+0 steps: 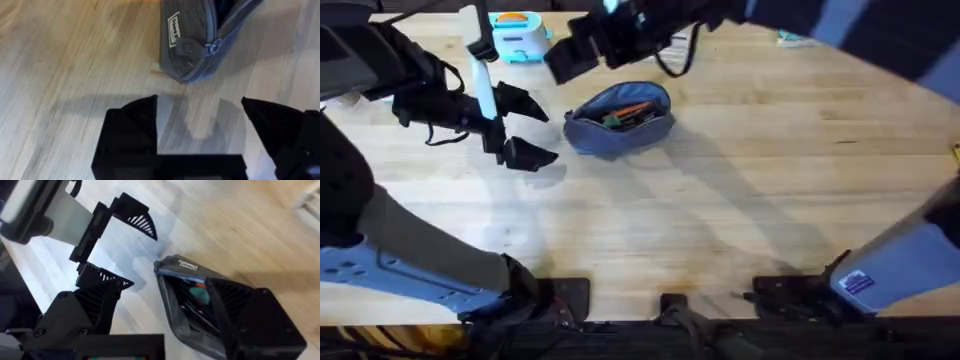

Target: Unzip the bag, pick up the pens from the table one at a time and place them inside, then zip the bag closed.

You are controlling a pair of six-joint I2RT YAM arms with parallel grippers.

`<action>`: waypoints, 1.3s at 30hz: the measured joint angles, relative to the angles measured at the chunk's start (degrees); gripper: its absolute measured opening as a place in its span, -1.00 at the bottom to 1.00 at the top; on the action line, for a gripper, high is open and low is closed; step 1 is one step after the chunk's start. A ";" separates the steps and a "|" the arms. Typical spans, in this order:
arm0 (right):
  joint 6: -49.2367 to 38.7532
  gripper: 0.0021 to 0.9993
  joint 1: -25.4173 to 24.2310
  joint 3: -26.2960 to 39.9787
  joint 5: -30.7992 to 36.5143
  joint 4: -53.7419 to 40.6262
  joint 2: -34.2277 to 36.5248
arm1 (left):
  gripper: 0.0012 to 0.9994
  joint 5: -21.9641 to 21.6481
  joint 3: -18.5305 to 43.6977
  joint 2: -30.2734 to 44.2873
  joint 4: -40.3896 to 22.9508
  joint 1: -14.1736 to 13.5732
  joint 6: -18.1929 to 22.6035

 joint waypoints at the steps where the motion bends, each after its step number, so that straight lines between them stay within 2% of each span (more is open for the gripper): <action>1: -0.04 1.00 0.66 0.39 0.00 0.52 1.23 | 0.99 0.00 0.00 0.00 0.00 0.00 0.00; 5: -0.24 1.00 1.82 0.49 -0.15 0.89 3.84 | 0.99 0.00 0.00 0.00 -0.04 0.00 0.00; 18: 2.89 1.00 2.19 1.21 -0.15 4.98 5.53 | 0.99 0.00 0.00 0.00 -0.24 0.00 0.02; 30: 5.32 1.00 2.58 1.23 -0.15 4.18 10.10 | 0.99 1.89 0.00 1.58 2.79 0.07 0.51; 35: 7.27 0.99 2.69 1.30 -0.16 4.52 10.64 | 0.99 3.08 0.00 2.80 2.97 1.46 0.88; 39: 8.74 1.00 2.84 1.50 -0.94 4.69 12.54 | 0.99 3.50 0.00 2.84 2.40 3.89 1.07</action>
